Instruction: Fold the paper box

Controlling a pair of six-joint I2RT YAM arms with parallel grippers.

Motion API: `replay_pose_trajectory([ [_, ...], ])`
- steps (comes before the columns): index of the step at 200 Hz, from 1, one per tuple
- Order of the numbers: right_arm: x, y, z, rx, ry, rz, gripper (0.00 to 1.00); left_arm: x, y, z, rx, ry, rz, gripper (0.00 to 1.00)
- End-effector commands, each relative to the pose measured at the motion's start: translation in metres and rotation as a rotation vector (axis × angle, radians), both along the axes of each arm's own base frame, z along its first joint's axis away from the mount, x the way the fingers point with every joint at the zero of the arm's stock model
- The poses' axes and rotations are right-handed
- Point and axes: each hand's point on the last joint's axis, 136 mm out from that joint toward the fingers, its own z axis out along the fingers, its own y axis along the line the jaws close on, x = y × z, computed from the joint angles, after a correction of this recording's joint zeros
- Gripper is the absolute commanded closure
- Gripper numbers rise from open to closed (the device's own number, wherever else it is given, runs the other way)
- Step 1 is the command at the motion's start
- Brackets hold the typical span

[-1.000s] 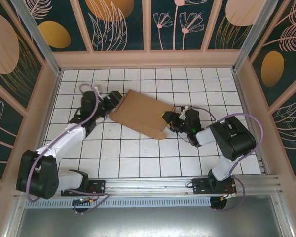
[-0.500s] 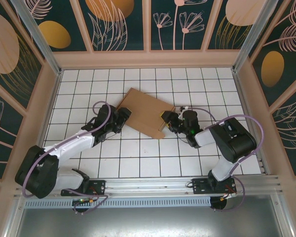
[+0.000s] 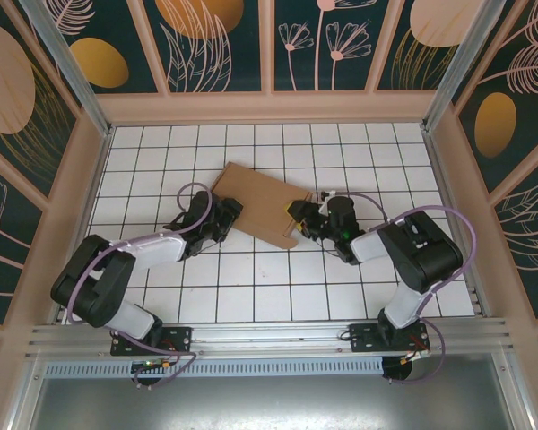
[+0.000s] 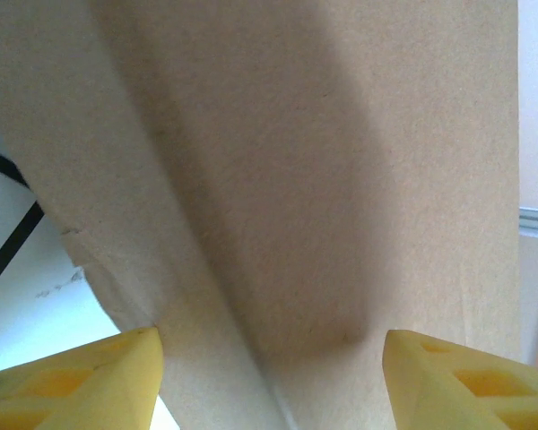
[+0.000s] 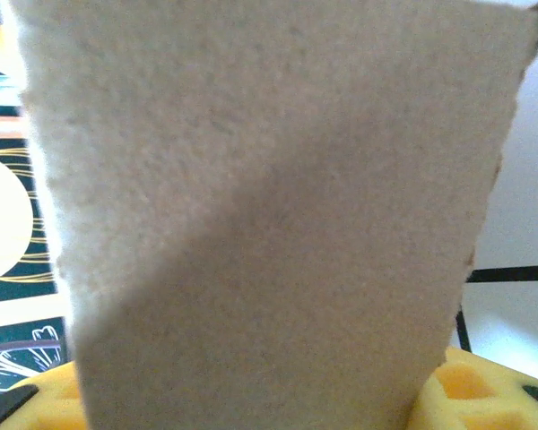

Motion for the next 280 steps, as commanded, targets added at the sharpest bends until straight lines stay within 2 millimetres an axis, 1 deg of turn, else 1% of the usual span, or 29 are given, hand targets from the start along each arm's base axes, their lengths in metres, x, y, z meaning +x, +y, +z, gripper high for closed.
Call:
replay_pose_trajectory([
  [1,-0.017,0.029,0.014,0.071,0.021,0.140,0.53,0.016,-0.007,0.017,-0.046,-0.116,0.009,0.37],
  [18,-0.021,0.031,0.015,0.079,0.035,0.159,0.55,0.023,-0.005,0.022,-0.030,-0.169,0.019,0.40],
  [26,-0.023,0.032,0.015,0.079,0.046,0.168,0.57,0.024,-0.004,0.023,-0.024,-0.182,0.022,0.41],
  [35,-0.024,0.032,0.014,0.076,0.056,0.172,0.57,0.025,-0.004,0.029,-0.012,-0.215,0.009,0.41],
  [48,-0.023,0.026,0.014,0.068,0.072,0.160,0.57,0.024,-0.001,0.039,0.038,-0.255,-0.018,0.40],
  [59,-0.020,0.020,0.014,0.062,0.091,0.147,0.57,0.021,0.004,0.049,0.117,-0.300,-0.062,0.37],
  [76,-0.015,0.011,0.015,0.050,0.106,0.139,0.56,0.012,0.020,0.066,0.278,-0.351,-0.113,0.34],
  [88,-0.011,0.005,0.015,0.036,0.120,0.130,0.54,0.002,0.031,0.077,0.348,-0.372,-0.135,0.32],
  [104,-0.006,-0.002,0.014,0.019,0.161,0.110,0.51,-0.014,0.045,0.080,0.401,-0.337,-0.146,0.32],
  [127,-0.001,-0.010,0.021,0.043,0.180,0.090,0.50,-0.037,0.045,0.094,0.423,-0.377,-0.249,0.30],
  [144,0.002,-0.014,0.025,0.040,0.177,0.095,0.49,-0.046,0.041,0.112,0.508,-0.455,-0.365,0.30],
  [161,0.001,-0.017,0.027,0.049,0.185,0.111,0.49,-0.052,0.023,0.129,0.639,-0.555,-0.560,0.34],
  [179,0.000,-0.017,0.030,0.057,0.181,0.131,0.48,-0.056,0.007,0.137,0.851,-0.637,-0.736,0.42],
  [189,-0.001,-0.017,0.032,0.056,0.175,0.146,0.47,-0.062,-0.003,0.137,0.975,-0.717,-0.844,0.40],
  [197,-0.002,-0.016,0.034,0.057,0.172,0.158,0.47,-0.062,-0.007,0.136,1.036,-0.748,-0.891,0.38],
  [214,-0.005,-0.014,0.037,0.074,0.165,0.184,0.46,-0.067,-0.024,0.135,1.093,-0.859,-1.043,0.34],
  [228,-0.007,-0.014,0.040,0.086,0.160,0.199,0.46,-0.071,-0.038,0.133,1.106,-0.942,-1.140,0.31],
  [236,-0.008,-0.014,0.041,0.090,0.159,0.204,0.46,-0.073,-0.043,0.127,1.126,-0.968,-1.210,0.31],
  [258,-0.011,-0.014,0.043,0.103,0.158,0.221,0.46,-0.085,-0.054,0.098,1.207,-1.002,-1.432,0.28],
  [280,-0.015,-0.014,0.046,0.117,0.162,0.235,0.46,-0.088,-0.058,0.078,1.244,-1.013,-1.546,0.27],
])
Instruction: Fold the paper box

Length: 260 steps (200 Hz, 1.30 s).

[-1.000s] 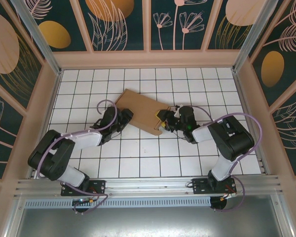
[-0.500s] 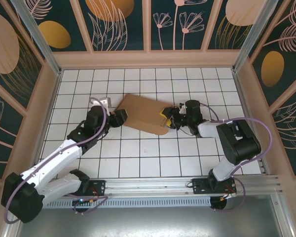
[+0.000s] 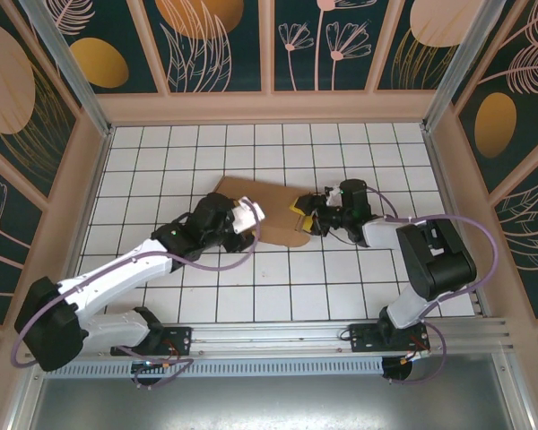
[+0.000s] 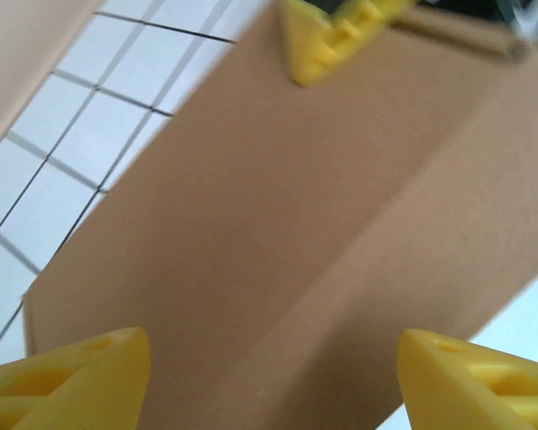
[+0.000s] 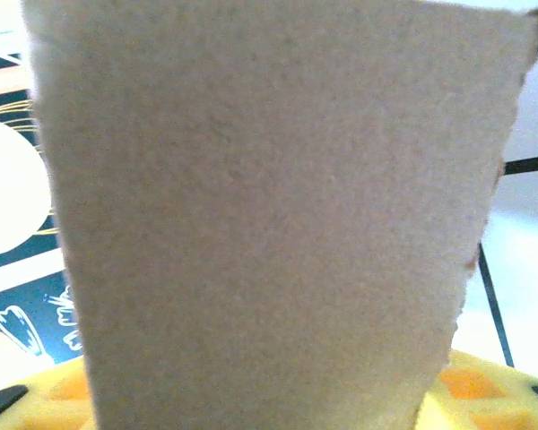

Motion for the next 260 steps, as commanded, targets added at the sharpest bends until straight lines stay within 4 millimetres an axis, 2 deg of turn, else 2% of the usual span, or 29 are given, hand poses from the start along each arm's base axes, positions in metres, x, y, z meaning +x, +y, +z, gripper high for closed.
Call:
replay_pose_trajectory([
  [1,-0.003,0.002,0.025,0.053,-0.066,0.049,0.46,-0.009,-0.008,-0.014,0.140,-0.061,-0.201,0.27],
  [16,-0.006,0.002,0.027,0.062,-0.066,0.055,0.46,-0.008,-0.009,-0.022,0.174,-0.075,-0.230,0.27],
  [46,-0.010,0.004,0.035,0.089,-0.077,0.076,0.46,0.008,-0.004,-0.031,0.269,-0.190,-0.218,0.28],
  [71,-0.014,0.006,0.038,0.117,-0.073,0.093,0.47,0.011,-0.004,-0.032,0.315,-0.292,-0.235,0.27],
  [132,-0.017,0.008,0.046,0.167,-0.059,0.103,0.49,0.009,0.011,-0.051,0.413,-0.323,-0.251,0.25],
  [150,-0.019,0.008,0.048,0.187,-0.045,0.097,0.47,0.012,0.015,-0.047,0.455,-0.415,-0.239,0.25],
  [165,-0.019,0.008,0.050,0.206,-0.031,0.092,0.45,0.016,0.017,-0.032,0.482,-0.565,-0.222,0.26],
  [188,-0.020,0.008,0.051,0.216,-0.019,0.091,0.40,0.018,0.019,-0.014,0.492,-0.682,-0.215,0.31],
  [206,-0.021,0.007,0.053,0.223,-0.019,0.088,0.34,0.019,0.018,-0.007,0.496,-0.685,-0.213,0.38],
  [231,-0.020,0.005,0.052,0.222,-0.021,0.069,0.33,0.019,0.016,-0.003,0.487,-0.647,-0.214,0.52],
  [260,-0.023,-0.001,0.052,0.223,-0.023,0.053,0.26,0.015,0.013,0.002,0.478,-0.570,-0.238,0.55],
])
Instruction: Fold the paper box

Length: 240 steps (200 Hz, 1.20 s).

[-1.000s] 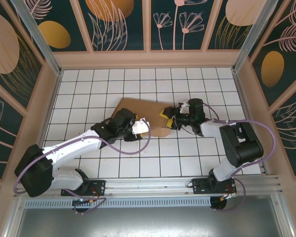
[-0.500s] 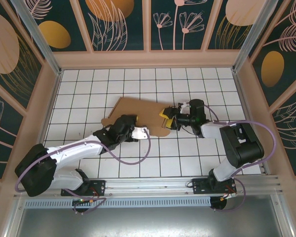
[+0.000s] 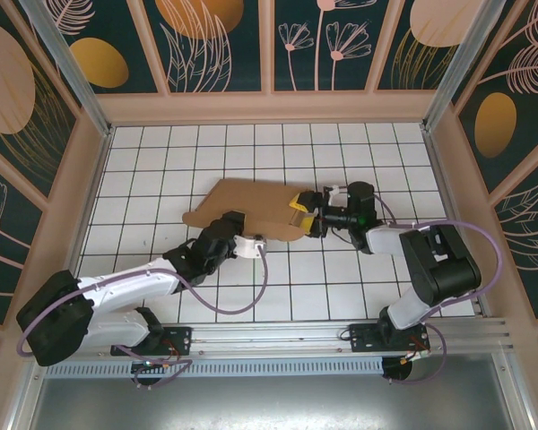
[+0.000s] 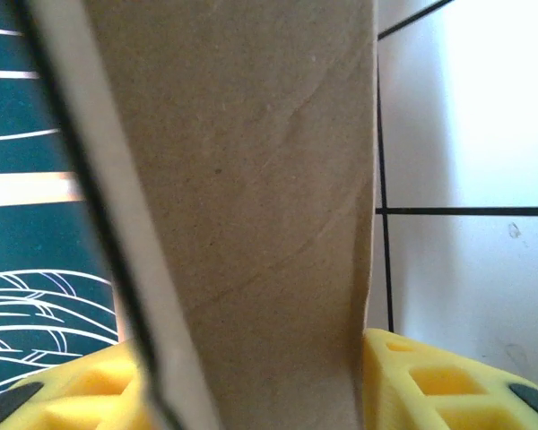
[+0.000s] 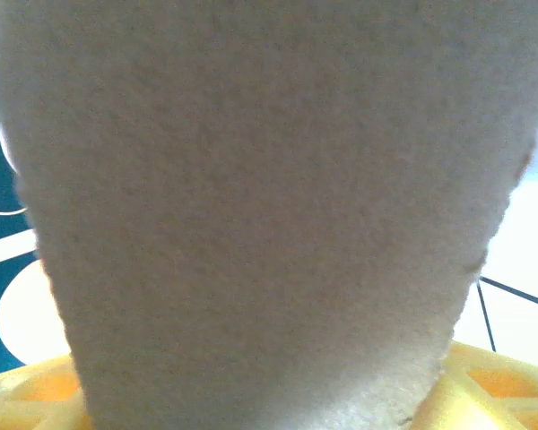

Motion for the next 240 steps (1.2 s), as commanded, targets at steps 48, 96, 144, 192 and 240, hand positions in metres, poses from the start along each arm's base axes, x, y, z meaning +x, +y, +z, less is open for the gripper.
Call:
replay_pose_trajectory([
  [48,-0.009,-0.042,0.008,-0.121,-0.102,-0.060,0.21,-0.001,-0.011,0.069,-0.017,0.149,0.035,0.58],
  [96,0.013,-0.126,0.018,-0.537,-0.252,-0.336,0.24,-0.022,-0.008,0.084,0.034,0.418,0.129,0.57],
  [144,0.056,-0.127,0.043,-0.579,-0.362,-0.362,0.33,-0.046,-0.020,0.086,0.070,0.608,0.164,0.56],
  [192,0.088,-0.074,0.014,-0.509,-0.360,-0.145,0.38,-0.078,-0.041,0.066,0.040,0.823,0.119,0.50],
  [240,0.061,0.005,-0.051,-0.499,-0.310,0.172,0.41,-0.075,-0.057,0.034,0.121,0.889,0.099,0.49],
])
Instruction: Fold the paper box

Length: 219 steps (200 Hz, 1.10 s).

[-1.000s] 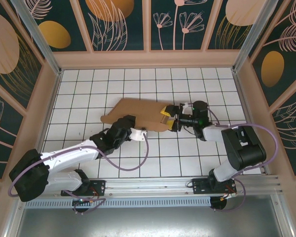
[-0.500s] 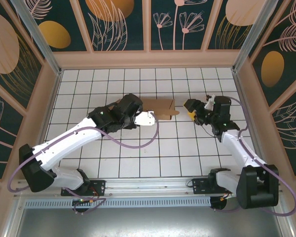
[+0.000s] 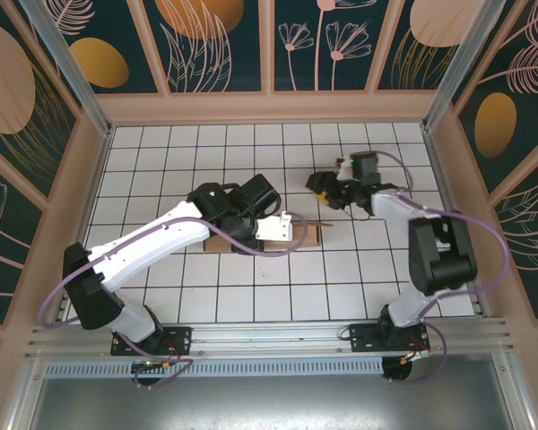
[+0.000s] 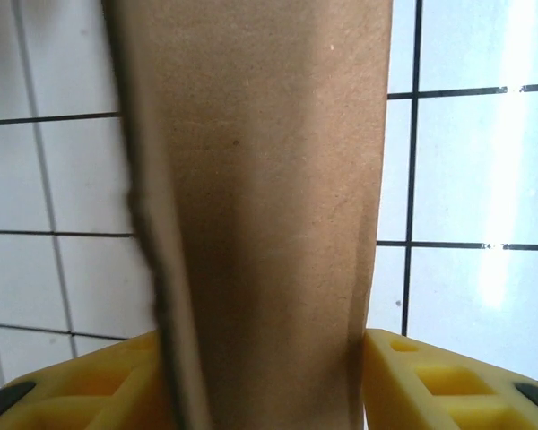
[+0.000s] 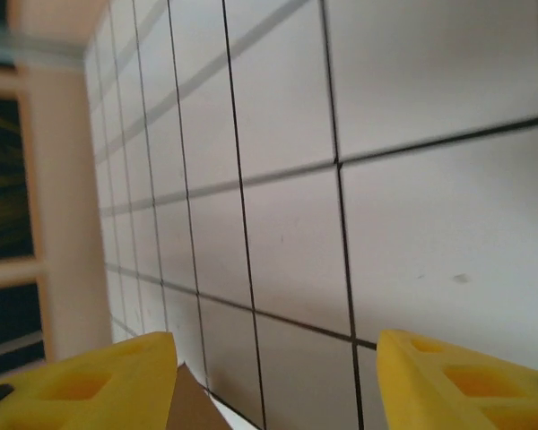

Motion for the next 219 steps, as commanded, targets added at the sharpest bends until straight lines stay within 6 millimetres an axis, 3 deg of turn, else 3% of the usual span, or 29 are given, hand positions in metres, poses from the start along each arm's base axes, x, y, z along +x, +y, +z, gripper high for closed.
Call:
replay_pose_trajectory([
  [1,-0.017,0.029,-0.011,0.015,0.014,0.138,0.41,-0.003,-0.010,-0.009,0.017,0.056,-0.021,0.49],
  [16,-0.021,0.031,-0.022,0.031,0.042,0.138,0.42,0.003,-0.019,-0.015,0.018,0.058,-0.041,0.47],
  [30,-0.023,0.031,-0.026,0.045,0.048,0.138,0.42,0.013,-0.026,-0.012,0.009,0.024,-0.041,0.37],
  [36,-0.024,0.030,-0.028,0.041,0.050,0.137,0.42,0.018,-0.027,-0.026,0.041,0.024,-0.033,0.34],
  [48,-0.024,0.029,-0.029,0.038,0.045,0.133,0.42,0.023,-0.031,-0.029,0.044,0.021,-0.031,0.30],
  [123,-0.016,0.025,-0.021,0.021,0.013,0.131,0.42,0.049,-0.043,0.004,-0.059,-0.084,-0.025,0.15],
  [156,-0.010,0.020,-0.007,0.018,-0.027,0.107,0.39,0.052,-0.040,0.010,-0.058,-0.125,-0.020,0.02],
  [219,-0.002,0.008,0.016,0.001,-0.099,0.080,0.37,0.056,-0.034,0.043,-0.126,-0.204,0.022,0.01],
])
